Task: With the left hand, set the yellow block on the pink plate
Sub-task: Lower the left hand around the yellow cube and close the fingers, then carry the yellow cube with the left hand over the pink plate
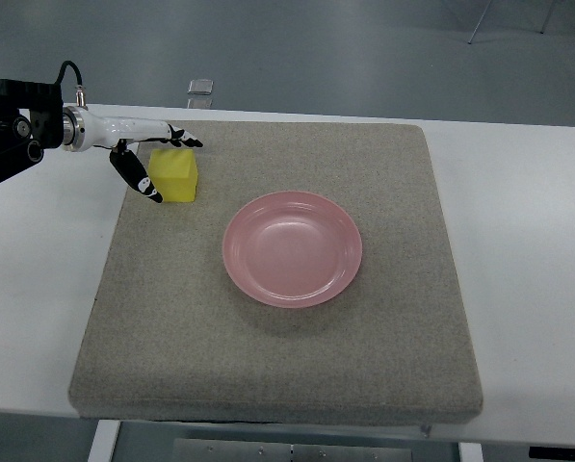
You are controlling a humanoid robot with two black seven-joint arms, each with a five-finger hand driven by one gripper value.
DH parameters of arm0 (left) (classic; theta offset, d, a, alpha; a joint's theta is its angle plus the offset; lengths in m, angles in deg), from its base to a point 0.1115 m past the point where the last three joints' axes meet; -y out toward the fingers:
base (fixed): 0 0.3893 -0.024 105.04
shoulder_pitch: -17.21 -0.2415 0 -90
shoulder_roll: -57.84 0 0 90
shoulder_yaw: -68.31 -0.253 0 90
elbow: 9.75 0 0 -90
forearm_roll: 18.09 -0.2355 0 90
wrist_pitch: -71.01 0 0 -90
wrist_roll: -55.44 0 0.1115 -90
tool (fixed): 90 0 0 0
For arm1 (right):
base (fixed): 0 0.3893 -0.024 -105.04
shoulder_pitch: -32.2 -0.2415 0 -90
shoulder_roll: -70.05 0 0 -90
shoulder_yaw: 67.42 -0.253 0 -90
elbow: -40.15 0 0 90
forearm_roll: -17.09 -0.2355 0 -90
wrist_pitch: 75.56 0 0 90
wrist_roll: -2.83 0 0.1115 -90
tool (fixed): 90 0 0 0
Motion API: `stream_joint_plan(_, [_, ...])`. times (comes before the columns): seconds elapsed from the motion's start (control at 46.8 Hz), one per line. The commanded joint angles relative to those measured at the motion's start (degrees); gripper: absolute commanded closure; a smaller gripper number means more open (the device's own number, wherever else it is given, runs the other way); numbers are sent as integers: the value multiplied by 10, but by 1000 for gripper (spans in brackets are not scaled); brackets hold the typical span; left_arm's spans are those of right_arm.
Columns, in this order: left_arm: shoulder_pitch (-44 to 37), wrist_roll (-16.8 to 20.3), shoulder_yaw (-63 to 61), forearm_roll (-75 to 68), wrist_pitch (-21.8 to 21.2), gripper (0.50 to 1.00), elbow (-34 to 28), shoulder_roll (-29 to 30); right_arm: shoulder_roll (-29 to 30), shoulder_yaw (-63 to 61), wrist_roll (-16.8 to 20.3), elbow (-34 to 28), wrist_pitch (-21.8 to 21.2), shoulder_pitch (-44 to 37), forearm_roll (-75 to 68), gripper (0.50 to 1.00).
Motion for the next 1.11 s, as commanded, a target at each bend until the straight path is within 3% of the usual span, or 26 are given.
stream_joint_plan(0.0, [0, 0, 0, -2, -1, 531, 0, -1, 0, 0, 0, 0, 0, 0, 0, 576])
stream_joint_plan(0.085, [0, 0, -1, -2, -1, 553, 0, -1, 0, 0, 0, 0, 0, 0, 0, 576])
stream_joint_plan(0.256, [0, 0, -3, -4, -1, 698, -4, -3, 0, 0, 0, 0, 0, 0, 0, 576])
stream_joint_plan(0.427, [0, 0, -4, -4, -2, 769, -6, -4, 0, 0, 0, 0, 0, 0, 0, 576])
stream_joint_plan(0.577, [0, 0, -5, -5, -2, 891, -7, -5, 0, 0, 0, 0, 0, 0, 0, 576])
stream_joint_plan(0.662, [0, 0, -5, -5, -4, 994, -7, -5, 0, 0, 0, 0, 0, 0, 0, 576])
stream_joint_plan(1.089, [6, 0, 2, 5, -23, 1000, -16, -6, 0, 0, 0, 0, 0, 0, 0, 576])
